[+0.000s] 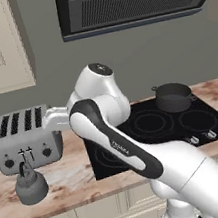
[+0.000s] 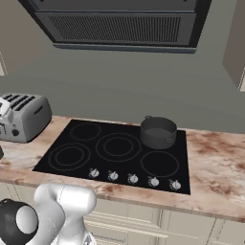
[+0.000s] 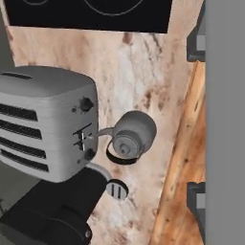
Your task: Pick the kettle from the counter and place it on a stove burner. Then turn the burner on.
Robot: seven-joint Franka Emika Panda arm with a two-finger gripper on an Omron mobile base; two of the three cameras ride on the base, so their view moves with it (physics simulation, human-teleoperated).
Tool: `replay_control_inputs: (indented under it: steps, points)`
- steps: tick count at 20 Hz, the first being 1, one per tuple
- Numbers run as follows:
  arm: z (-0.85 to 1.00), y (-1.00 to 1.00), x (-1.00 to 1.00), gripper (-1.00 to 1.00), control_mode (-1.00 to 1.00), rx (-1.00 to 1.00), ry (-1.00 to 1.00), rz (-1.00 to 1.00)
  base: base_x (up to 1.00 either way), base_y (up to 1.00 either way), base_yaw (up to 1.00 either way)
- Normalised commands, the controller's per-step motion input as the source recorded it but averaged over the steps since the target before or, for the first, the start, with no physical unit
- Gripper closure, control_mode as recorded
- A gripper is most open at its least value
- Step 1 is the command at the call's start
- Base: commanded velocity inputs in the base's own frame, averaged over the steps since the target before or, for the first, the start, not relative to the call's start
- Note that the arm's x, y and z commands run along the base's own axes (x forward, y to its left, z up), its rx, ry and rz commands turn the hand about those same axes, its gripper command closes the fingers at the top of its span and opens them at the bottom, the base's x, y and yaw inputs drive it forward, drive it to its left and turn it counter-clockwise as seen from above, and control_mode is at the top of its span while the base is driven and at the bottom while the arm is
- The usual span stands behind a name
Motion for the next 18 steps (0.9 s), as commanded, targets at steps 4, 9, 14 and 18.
replay_control_inputs:
  steps: [4,9,14,18]
  points:
    - [-0.11,1.0,0.0,-1.0,-1.0,-0.01,0.08,0.11,0.0,0.0,0.0]
    - [-0.23,0.9,0.0,-1.0,-1.0,-0.07,0.11,0.11,0.0,0.0,0.0]
    - [-0.23,0.4,0.0,-1.0,-1.0,-0.16,0.12,0.06,0.0,0.0,0.0]
    - [-0.27,0.2,0.01,-1.0,-1.0,-0.2,0.04,0.0,0.0,0.0,0.0]
